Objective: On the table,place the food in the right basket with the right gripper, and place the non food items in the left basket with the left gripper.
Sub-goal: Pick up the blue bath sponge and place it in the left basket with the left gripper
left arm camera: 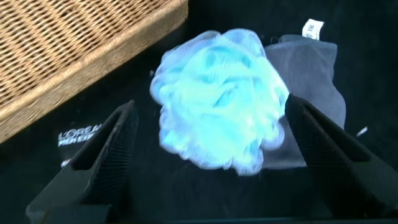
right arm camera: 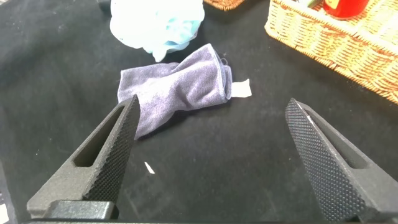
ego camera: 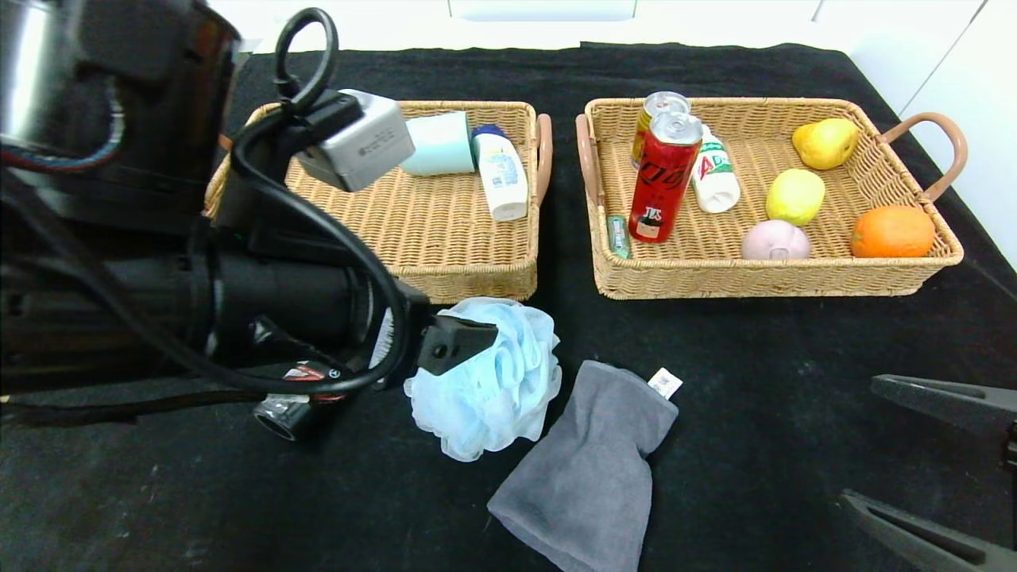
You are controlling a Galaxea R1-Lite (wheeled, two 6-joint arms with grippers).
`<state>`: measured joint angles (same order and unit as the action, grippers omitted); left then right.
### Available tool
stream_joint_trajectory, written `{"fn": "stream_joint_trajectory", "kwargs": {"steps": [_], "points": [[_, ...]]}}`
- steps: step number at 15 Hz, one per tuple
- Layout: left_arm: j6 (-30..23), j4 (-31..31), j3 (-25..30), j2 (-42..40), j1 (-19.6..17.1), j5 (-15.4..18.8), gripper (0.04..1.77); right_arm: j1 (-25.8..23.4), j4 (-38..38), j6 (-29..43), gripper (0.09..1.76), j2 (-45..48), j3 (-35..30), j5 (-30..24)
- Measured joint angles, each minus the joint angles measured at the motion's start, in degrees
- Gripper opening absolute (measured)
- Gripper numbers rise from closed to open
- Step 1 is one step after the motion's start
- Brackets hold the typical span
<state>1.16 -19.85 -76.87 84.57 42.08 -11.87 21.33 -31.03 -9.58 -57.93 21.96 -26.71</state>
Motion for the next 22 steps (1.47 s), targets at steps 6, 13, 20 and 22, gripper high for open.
{"fn": "stream_joint_trajectory", "kwargs": {"steps": [6,13,20,22], "points": [[-1.2,-0.8,-3.3,9.0,1.7,-3.5,1.72,-0.1,0.0,0.0,1.71,0.2,-0.1,0.0],[-4.9,-0.7,-2.9,13.8,1.1,-3.8,1.72,0.0,0.1,-0.1,1.71,0.2,-0.4,-0.1],[-4.9,-0.5,-0.4,16.6,-0.2,-3.0,1.72,0.0,0.4,-0.1,1.71,-0.3,-0.6,-0.1],[-5.0,-0.4,-0.2,17.4,-0.7,-3.0,1.72,0.1,0.4,-0.1,1.71,-0.4,-0.6,-0.1]]}}
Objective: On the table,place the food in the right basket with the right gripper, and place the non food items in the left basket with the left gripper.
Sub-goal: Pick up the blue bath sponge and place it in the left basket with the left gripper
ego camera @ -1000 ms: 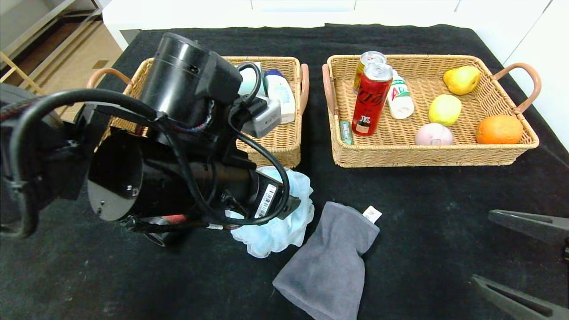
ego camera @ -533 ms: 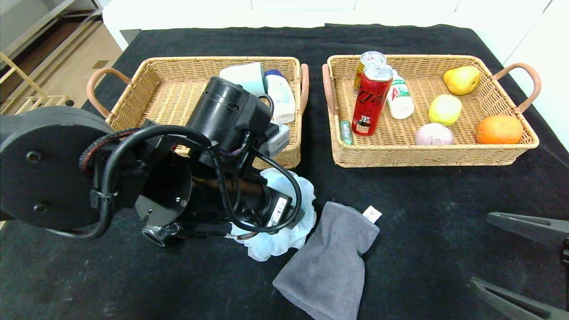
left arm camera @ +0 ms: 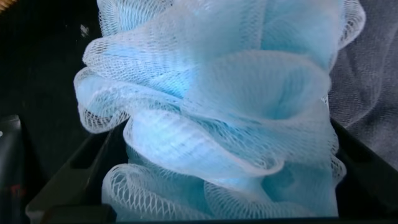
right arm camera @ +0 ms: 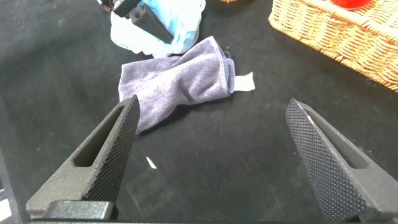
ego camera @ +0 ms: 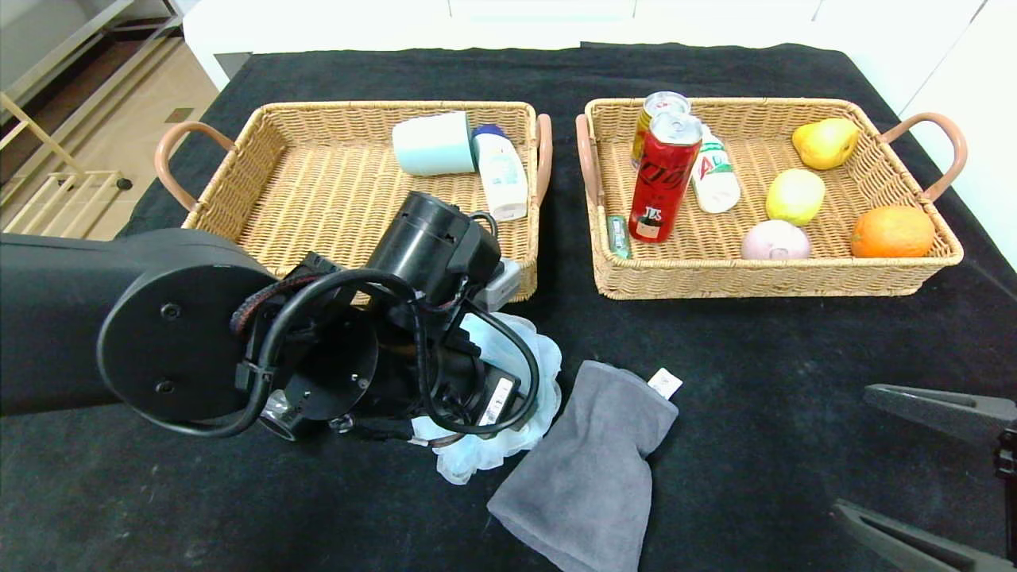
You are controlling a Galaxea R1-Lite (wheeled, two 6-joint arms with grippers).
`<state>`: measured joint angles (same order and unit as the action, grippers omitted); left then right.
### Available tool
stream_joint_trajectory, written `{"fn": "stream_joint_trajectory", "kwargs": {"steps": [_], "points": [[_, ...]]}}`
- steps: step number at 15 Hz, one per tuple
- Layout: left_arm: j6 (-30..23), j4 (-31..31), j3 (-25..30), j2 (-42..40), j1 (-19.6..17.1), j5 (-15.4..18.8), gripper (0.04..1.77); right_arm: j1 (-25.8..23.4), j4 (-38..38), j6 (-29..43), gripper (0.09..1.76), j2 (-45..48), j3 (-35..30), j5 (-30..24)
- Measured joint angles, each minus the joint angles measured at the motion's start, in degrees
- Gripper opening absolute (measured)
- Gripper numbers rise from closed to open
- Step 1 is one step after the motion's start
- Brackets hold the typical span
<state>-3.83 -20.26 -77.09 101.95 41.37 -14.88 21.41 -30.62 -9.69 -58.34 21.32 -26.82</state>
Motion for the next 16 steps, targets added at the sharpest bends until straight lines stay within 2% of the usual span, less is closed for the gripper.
{"fn": "stream_joint_trajectory", "kwargs": {"steps": [3,6,8,10,12,16], "points": [[-0.1,0.0,0.1,0.7,-0.3,-0.2,1.72,0.0,0.0,0.0,1.71,-0.4,0.0,0.0],[-0.8,-0.1,0.1,1.0,0.1,-0.2,1.24,0.0,0.0,0.0,1.71,-0.9,-0.1,0.0],[-0.9,0.0,0.1,1.1,0.1,-0.2,1.02,0.0,0.0,-0.1,1.71,-1.4,-0.2,0.0],[-0.9,-0.1,0.1,1.1,0.0,-0.2,0.89,0.0,0.0,-0.1,1.71,-1.8,-0.4,0.0],[-0.9,-0.1,0.2,1.1,-0.1,-0.2,0.83,0.0,-0.2,-0.1,1.71,-2.0,-0.5,0.0],[-0.9,-0.1,0.1,1.3,-0.1,-0.3,0.83,0.0,-0.2,-0.1,1.71,-2.3,-0.4,0.1]]}}
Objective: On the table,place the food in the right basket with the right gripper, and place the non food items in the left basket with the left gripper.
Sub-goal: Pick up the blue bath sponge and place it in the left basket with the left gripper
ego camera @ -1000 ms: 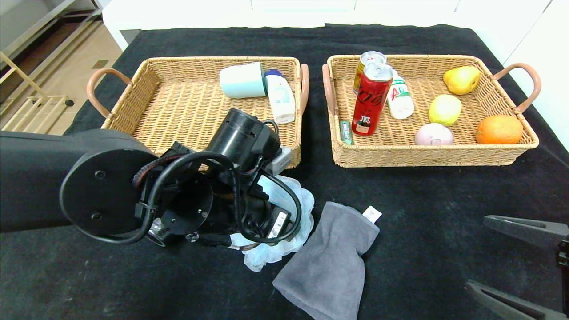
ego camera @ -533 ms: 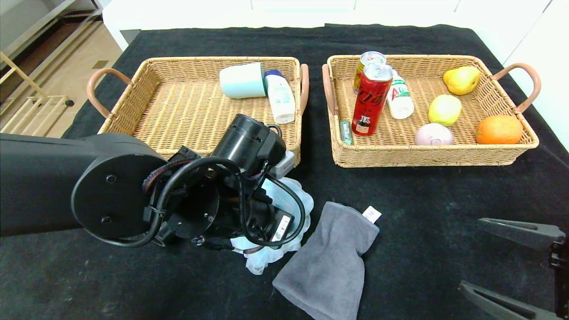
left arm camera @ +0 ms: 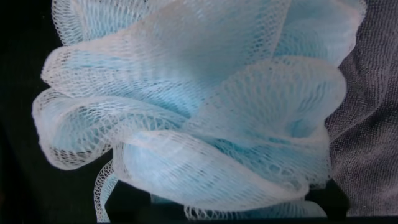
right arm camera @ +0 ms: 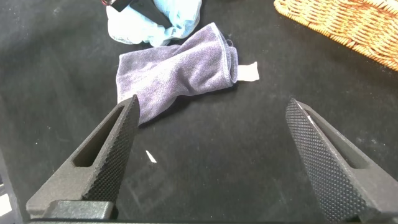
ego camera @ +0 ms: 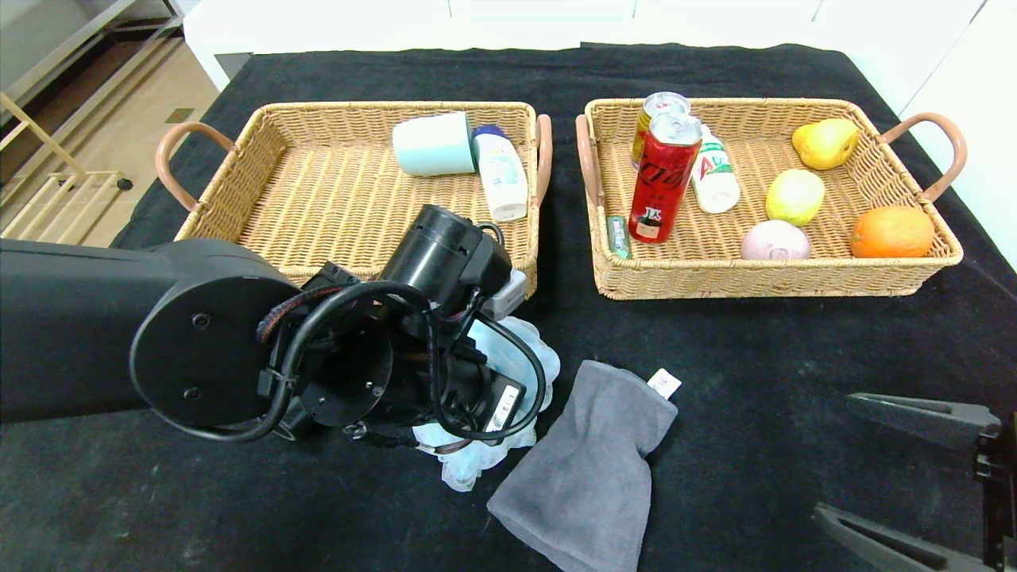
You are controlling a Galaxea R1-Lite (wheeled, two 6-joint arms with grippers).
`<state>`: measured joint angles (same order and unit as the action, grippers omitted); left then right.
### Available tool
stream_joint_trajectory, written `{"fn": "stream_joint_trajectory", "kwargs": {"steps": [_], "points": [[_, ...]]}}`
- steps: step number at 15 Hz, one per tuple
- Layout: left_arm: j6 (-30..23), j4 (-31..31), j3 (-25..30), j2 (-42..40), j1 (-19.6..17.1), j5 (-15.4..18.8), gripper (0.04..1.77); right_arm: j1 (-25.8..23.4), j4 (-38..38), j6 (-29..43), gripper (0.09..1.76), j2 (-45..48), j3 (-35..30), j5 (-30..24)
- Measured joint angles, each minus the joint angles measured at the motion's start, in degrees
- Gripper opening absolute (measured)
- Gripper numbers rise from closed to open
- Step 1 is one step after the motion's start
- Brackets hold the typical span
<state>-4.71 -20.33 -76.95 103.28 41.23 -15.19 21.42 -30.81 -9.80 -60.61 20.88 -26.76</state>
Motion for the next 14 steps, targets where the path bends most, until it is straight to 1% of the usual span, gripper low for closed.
{"fn": "stream_joint_trajectory", "kwargs": {"steps": [4,6,12,14], "points": [[0.0,-0.1,-0.3,-0.3,0.1,-0.3,0.83,0.0,0.0,0.0,1.71,0.2,0.0,0.0],[0.0,-0.5,-0.3,-1.7,0.1,-0.3,0.82,0.1,0.0,0.0,1.71,0.3,0.0,0.0],[0.0,-0.2,1.0,-11.4,0.3,1.4,0.80,0.1,0.1,0.0,1.71,0.4,-0.1,-0.1],[-2.2,-0.2,1.0,-14.8,-0.3,1.7,0.80,0.1,0.2,0.0,1.71,0.3,-0.2,0.0]]}}
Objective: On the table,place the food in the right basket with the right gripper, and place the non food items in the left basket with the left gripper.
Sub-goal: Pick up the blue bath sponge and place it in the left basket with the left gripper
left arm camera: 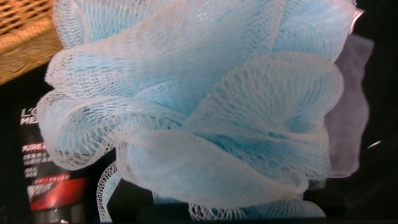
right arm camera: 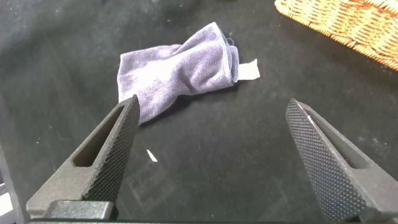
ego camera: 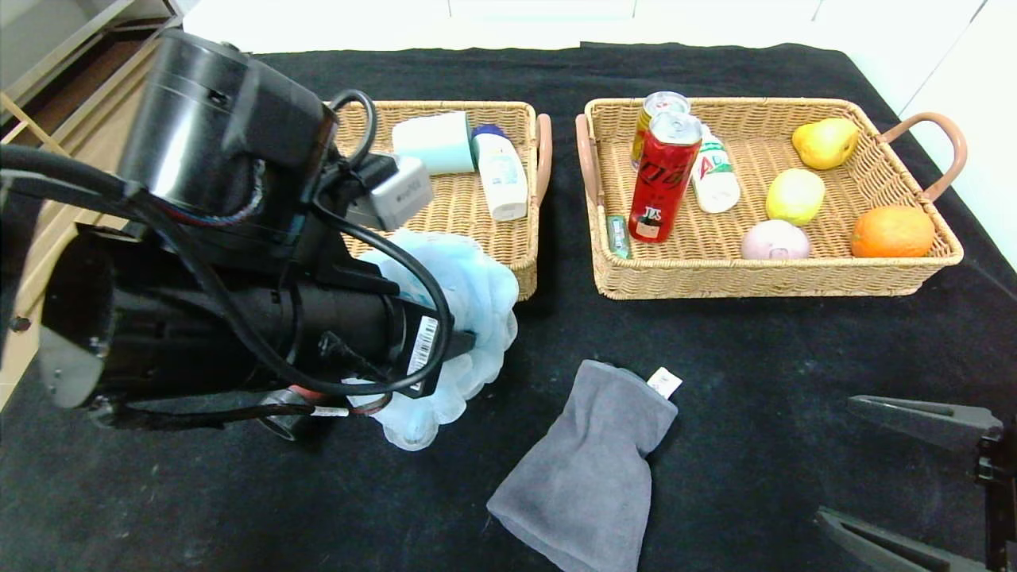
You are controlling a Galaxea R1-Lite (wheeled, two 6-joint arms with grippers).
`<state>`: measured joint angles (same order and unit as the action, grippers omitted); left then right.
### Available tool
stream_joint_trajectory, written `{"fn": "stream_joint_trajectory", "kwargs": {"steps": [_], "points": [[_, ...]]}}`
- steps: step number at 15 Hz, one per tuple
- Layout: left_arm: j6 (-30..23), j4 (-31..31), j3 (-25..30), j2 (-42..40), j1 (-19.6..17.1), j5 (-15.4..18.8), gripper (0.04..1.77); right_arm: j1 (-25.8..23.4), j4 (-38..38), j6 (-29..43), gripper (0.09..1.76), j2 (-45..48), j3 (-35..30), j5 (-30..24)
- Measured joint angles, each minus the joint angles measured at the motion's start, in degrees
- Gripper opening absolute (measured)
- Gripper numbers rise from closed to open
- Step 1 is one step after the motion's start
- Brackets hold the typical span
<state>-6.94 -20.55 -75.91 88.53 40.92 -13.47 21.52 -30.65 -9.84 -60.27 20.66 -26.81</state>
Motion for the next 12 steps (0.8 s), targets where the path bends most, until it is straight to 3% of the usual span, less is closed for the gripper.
{"fn": "stream_joint_trajectory", "kwargs": {"steps": [4,12], "points": [[-0.9,0.1,-2.6,-2.9,-5.9,0.9,0.80,0.0,-0.2,0.0,1.71,-0.1,-0.2,0.0],[-0.5,0.2,-17.8,4.3,-20.0,2.5,0.79,0.0,-0.1,0.0,1.71,0.0,-0.2,-0.2]]}}
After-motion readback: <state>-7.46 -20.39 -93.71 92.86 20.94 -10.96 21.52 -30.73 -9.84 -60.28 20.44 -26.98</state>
